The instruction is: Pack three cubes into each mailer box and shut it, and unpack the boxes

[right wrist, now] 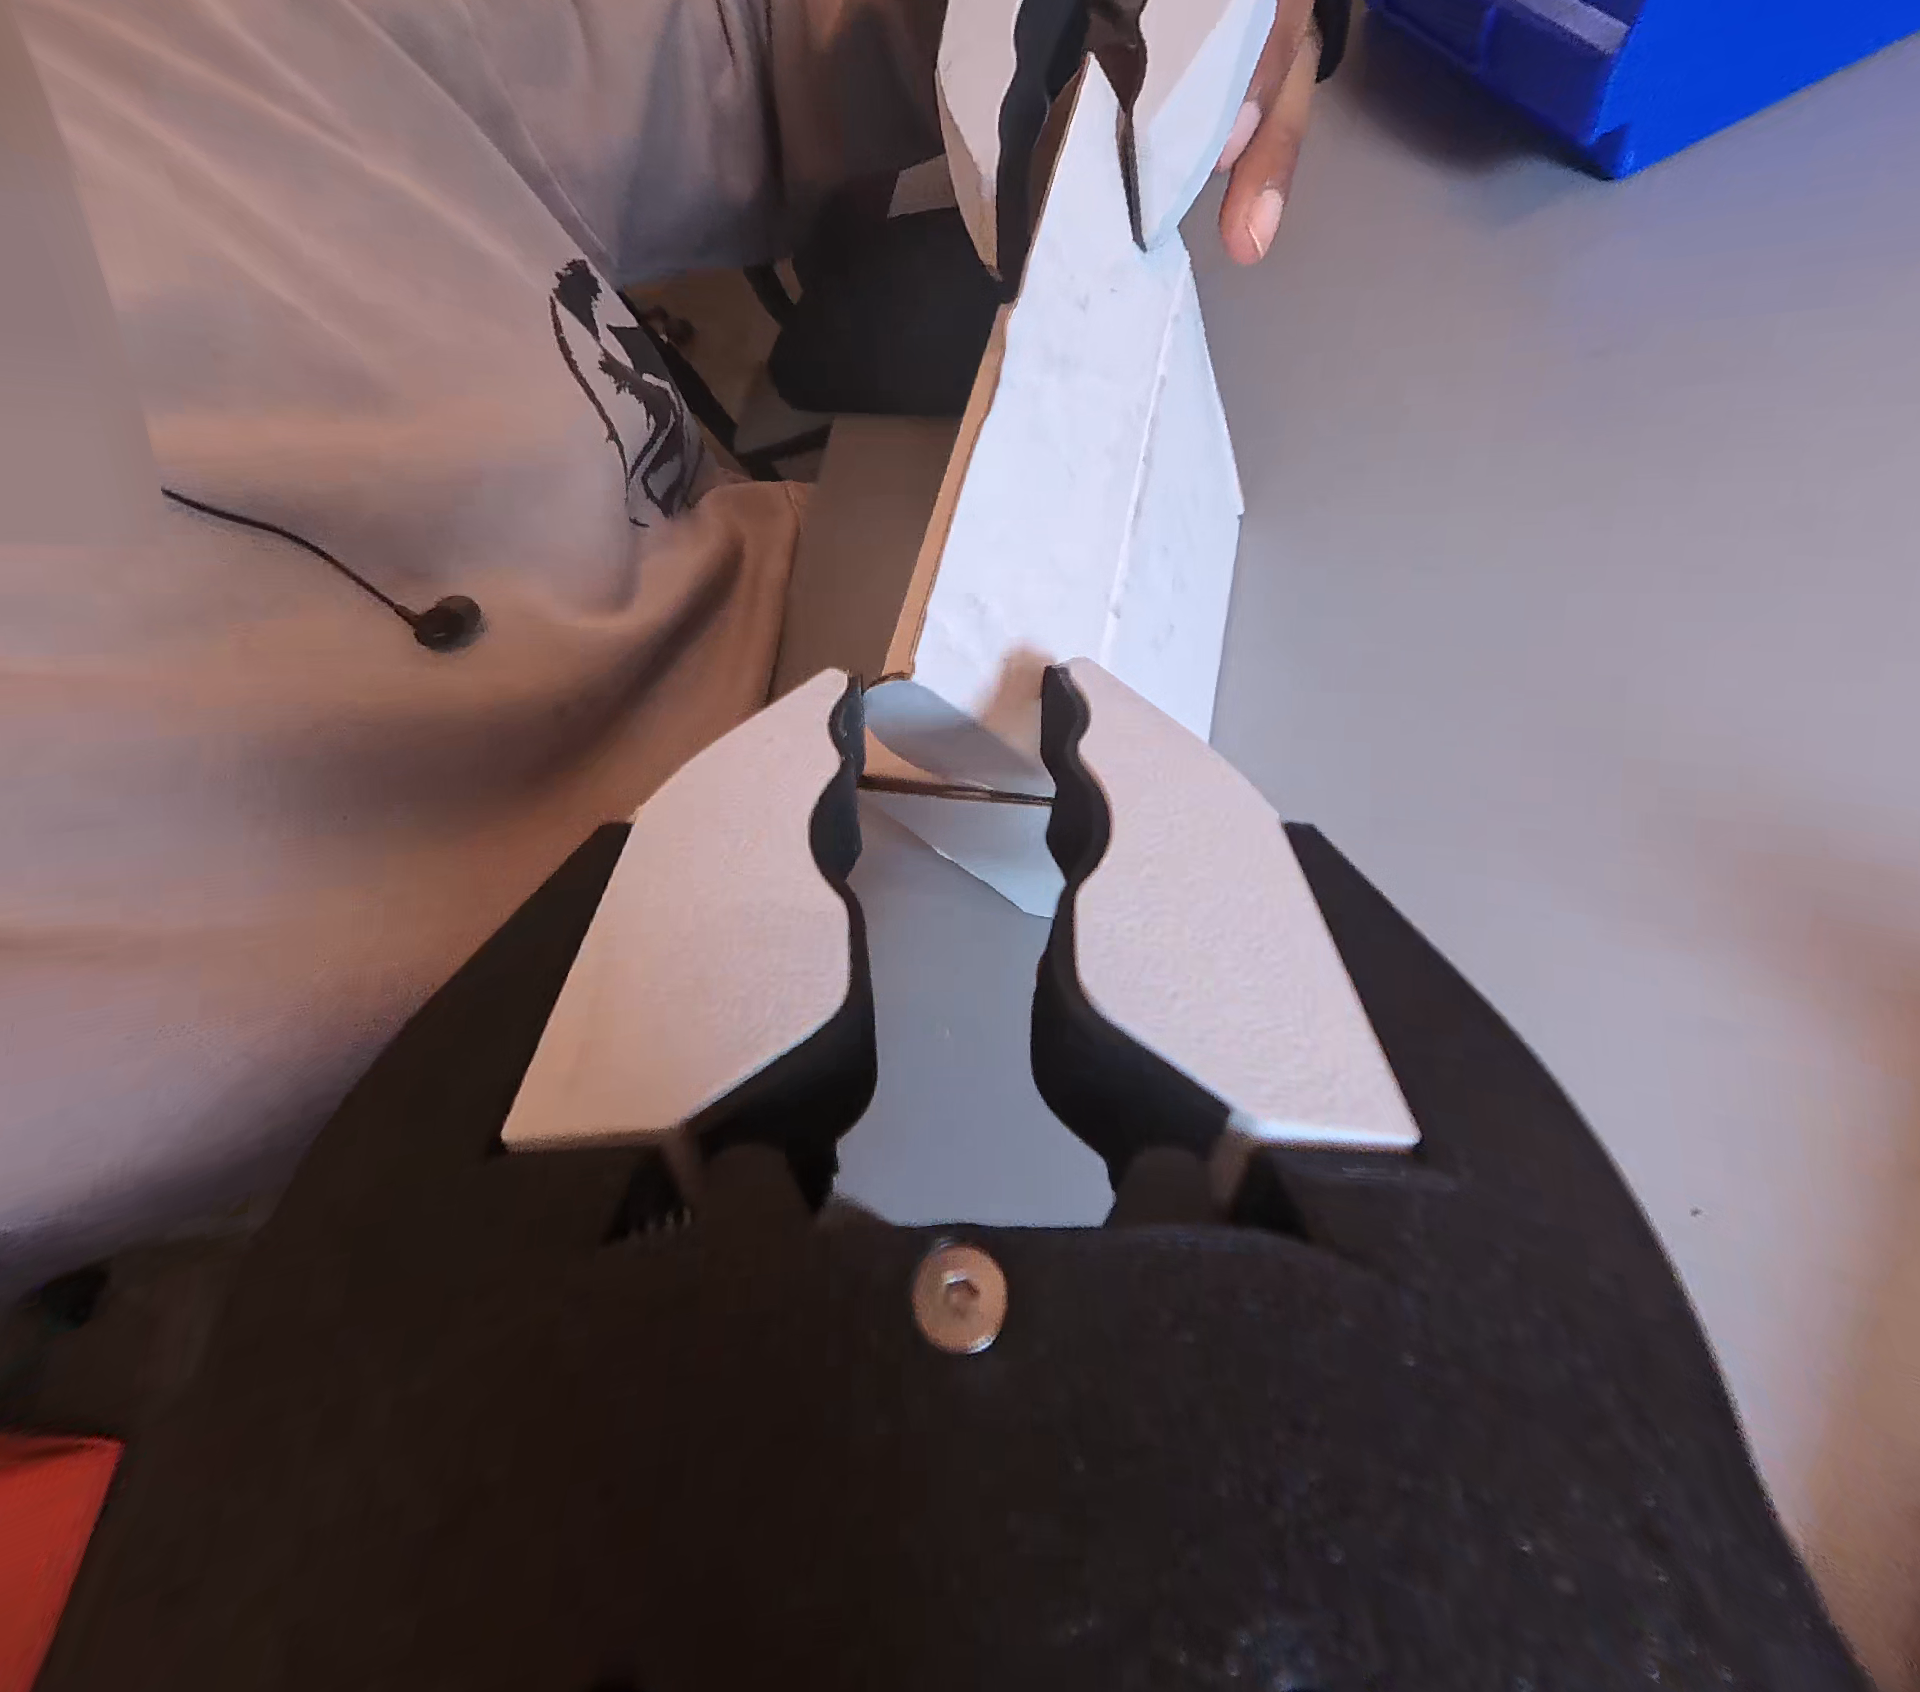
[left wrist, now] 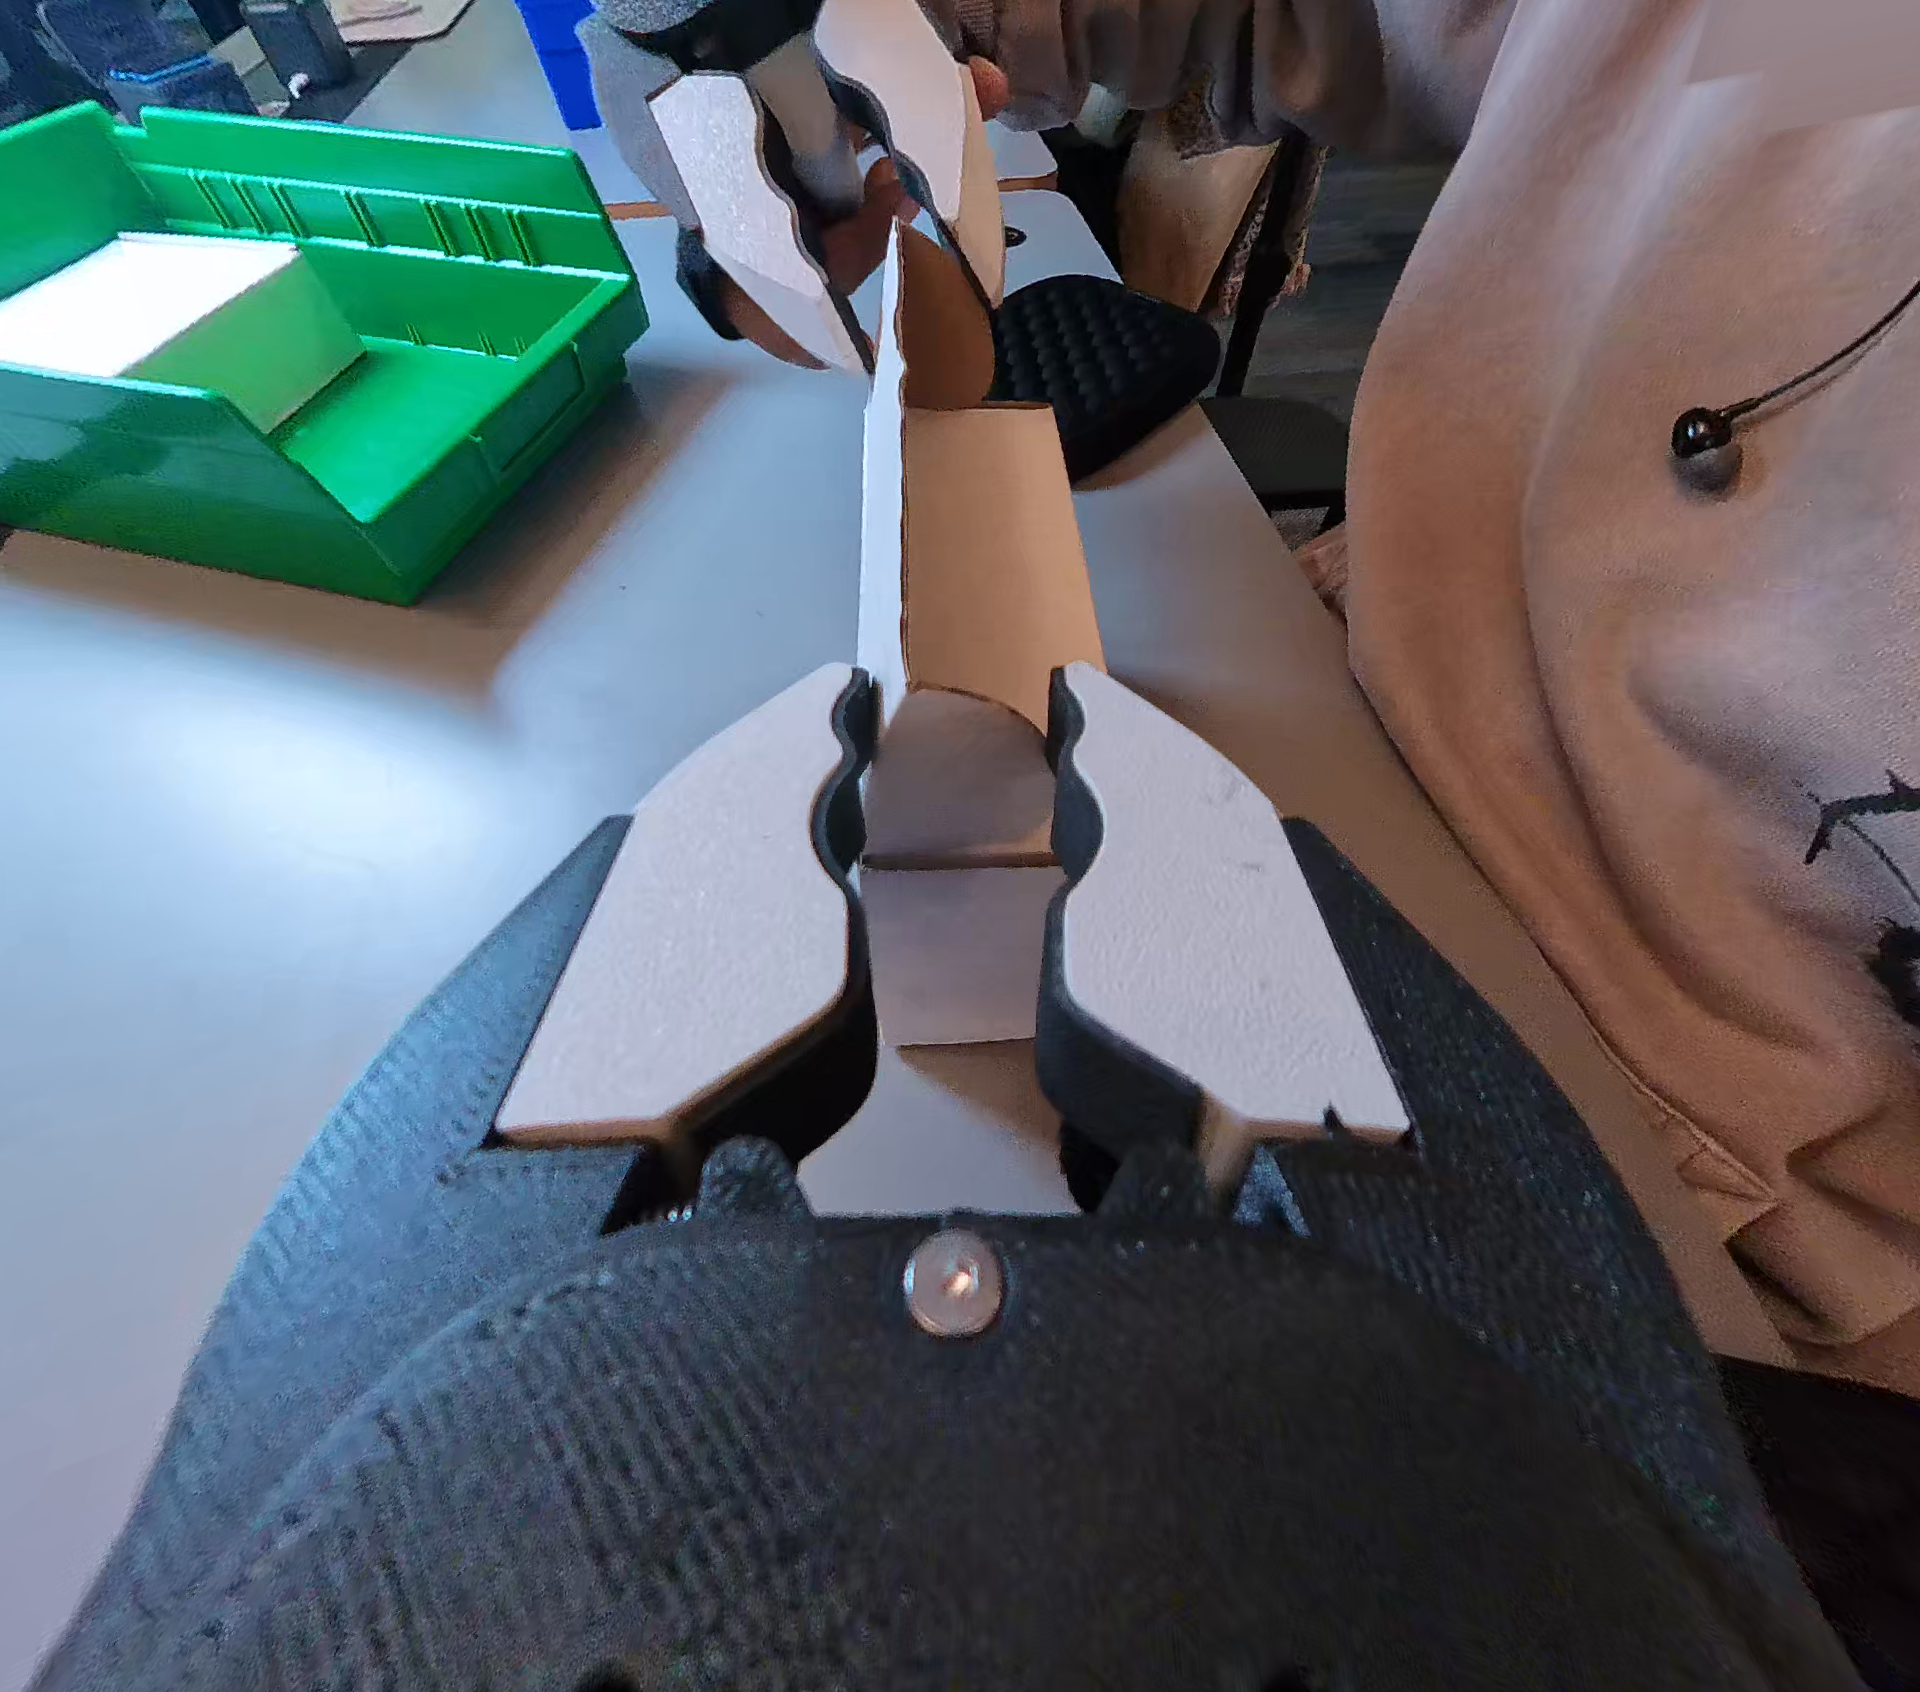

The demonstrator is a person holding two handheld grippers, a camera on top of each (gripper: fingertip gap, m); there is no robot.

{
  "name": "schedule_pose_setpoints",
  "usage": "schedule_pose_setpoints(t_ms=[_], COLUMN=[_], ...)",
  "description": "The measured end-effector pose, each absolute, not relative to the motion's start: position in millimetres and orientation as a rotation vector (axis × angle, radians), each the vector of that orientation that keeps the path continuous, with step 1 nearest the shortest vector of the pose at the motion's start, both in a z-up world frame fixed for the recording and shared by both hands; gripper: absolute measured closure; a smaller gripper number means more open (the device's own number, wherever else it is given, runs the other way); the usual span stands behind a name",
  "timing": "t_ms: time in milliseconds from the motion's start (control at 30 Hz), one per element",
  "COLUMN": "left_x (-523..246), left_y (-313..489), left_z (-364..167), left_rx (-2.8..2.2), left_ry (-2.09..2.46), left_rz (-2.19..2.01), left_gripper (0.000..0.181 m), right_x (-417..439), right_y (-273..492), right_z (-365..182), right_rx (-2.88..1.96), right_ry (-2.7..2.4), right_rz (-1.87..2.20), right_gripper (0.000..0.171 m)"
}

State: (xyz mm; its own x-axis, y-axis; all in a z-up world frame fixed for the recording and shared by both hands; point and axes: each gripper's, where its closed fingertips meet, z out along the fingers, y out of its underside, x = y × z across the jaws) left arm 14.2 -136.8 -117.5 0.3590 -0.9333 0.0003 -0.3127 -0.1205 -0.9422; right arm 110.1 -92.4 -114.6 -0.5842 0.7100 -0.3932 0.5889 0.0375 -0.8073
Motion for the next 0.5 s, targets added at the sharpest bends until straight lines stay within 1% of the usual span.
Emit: schedule_pose_setpoints(t_ms=[133,367,500], left_x=[13.8,15.2,18.5], left_y=[-136.9,-140.3,-145.7], left_z=[-118.6,-119.0,-119.9], left_rx=[-1.662,-1.66,-1.603], left_ry=[1.152,1.183,1.24], left_rz=[-0.775,-0.738,-0.568], left_gripper=[0.149,0.148,0.149], right_x=[110.3,112.6,115.5], right_y=[-91.6,-94.6,-100.5], right_z=[-116.4,-120.9,-123.0], right_rx=[-1.324,-1.177,-1.056], right_ry=[-2.216,-2.343,-2.372], right_rz=[1.557,1.289,1.09], right_gripper=[0.138,0.138,0.137])
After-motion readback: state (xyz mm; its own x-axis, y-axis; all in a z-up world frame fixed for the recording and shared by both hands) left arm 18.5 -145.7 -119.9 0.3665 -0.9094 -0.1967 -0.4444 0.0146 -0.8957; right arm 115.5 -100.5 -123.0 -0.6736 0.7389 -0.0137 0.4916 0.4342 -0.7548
